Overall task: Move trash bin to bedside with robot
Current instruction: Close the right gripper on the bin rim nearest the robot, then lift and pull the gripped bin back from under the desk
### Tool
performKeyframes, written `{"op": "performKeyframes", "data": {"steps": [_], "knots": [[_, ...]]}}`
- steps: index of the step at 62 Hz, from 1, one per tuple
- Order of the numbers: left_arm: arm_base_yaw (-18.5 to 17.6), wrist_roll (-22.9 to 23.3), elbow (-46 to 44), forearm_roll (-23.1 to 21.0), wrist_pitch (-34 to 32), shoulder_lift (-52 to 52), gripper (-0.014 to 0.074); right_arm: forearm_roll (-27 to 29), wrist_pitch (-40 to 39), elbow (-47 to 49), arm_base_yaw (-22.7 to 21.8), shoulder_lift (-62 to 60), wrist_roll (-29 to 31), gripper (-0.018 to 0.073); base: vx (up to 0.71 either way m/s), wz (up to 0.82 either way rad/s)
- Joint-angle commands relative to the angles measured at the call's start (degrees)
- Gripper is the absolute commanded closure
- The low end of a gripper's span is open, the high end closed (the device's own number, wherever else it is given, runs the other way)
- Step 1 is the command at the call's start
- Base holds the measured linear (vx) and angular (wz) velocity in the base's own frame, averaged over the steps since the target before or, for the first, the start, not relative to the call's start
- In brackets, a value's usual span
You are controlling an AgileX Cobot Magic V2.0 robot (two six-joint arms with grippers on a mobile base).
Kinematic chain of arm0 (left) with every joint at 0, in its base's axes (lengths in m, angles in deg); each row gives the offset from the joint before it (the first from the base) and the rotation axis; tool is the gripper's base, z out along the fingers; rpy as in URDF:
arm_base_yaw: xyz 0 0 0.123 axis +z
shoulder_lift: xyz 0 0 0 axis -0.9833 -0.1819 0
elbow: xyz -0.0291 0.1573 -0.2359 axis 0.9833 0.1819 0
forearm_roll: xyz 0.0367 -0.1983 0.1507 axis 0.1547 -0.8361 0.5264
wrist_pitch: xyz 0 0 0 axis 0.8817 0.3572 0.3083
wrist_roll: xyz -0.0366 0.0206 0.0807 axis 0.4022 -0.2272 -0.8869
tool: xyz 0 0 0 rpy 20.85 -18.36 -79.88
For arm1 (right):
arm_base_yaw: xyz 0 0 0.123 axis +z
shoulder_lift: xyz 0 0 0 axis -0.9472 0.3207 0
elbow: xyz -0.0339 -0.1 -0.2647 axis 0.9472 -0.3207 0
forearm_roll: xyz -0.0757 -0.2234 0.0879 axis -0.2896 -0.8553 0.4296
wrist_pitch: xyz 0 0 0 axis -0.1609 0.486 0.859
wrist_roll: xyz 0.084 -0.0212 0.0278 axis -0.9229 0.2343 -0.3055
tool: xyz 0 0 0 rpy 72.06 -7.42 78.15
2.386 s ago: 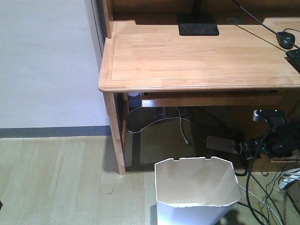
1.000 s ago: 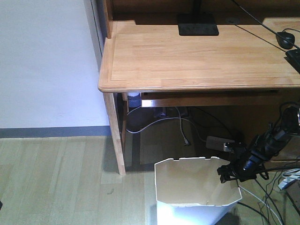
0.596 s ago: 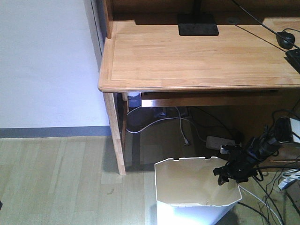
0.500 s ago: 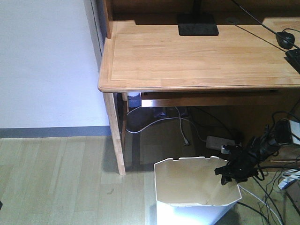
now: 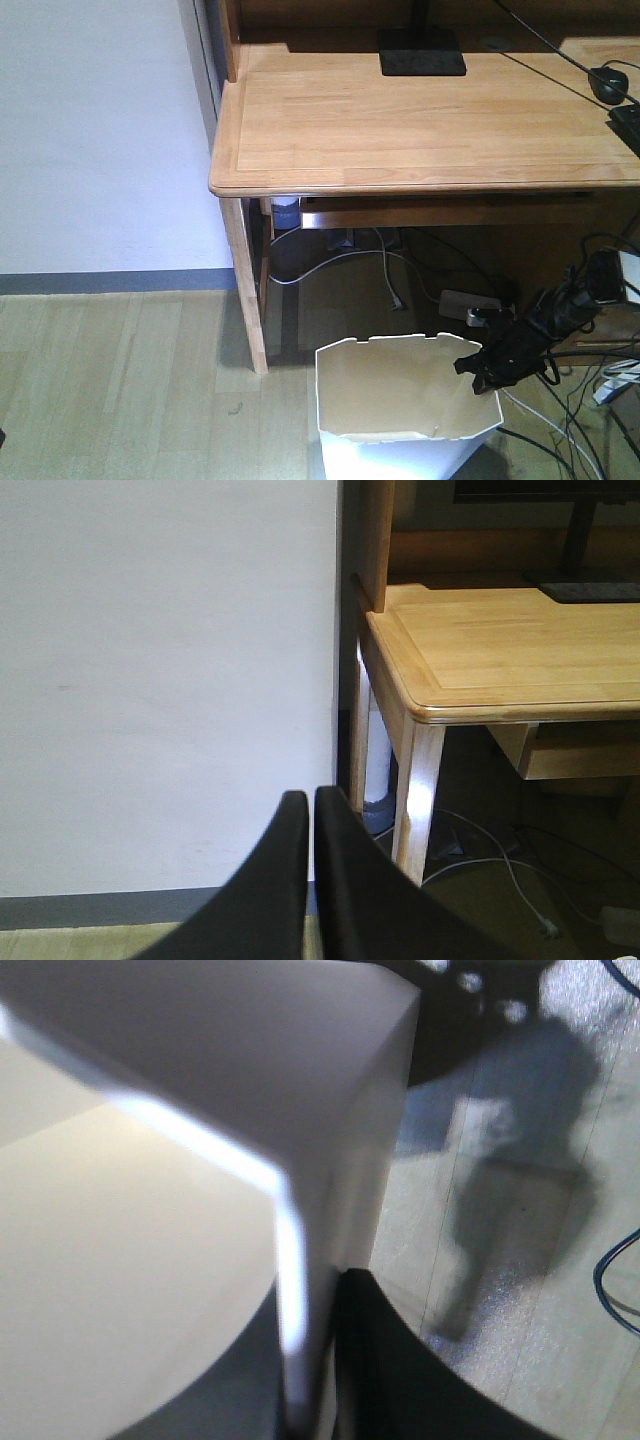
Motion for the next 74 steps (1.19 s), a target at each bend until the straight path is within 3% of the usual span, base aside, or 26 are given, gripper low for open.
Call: {"op": "performKeyframes", "data": {"steps": [1, 19, 45, 52, 74], "knots": [[-0.33, 0.25, 1.07, -0.13, -3.96, 0.83, 0.0602, 8.69, 4.62, -2.61, -0.15, -8.22, 7.46, 0.0566, 0.0, 0.0], [-0.33, 0.25, 1.07, -0.13, -3.96, 0.83, 0.0602, 22.81, 6.68, -14.66, -1.32, -18.35, 24.12, 0.0566, 0.0, 0.0], [-0.33, 0.25, 1.07, -0.13, -3.96, 0.83, 0.0602, 38.41, 13.91, -32.96, -6.31, -33.95, 45.53, 0.0566, 0.0, 0.0], [-0.33, 0.25, 1.07, -0.13, -3.96, 0.83, 0.0602, 41.38, 14.65, -35.64, -7.15, -36.81, 46.8, 0.0566, 0.0, 0.0], [-0.33, 0.25, 1.07, -0.13, -3.96, 0.83, 0.0602, 41.38, 20.78, -36.21, -7.26, -37.97, 46.74, 0.0566, 0.0, 0.0]]}}
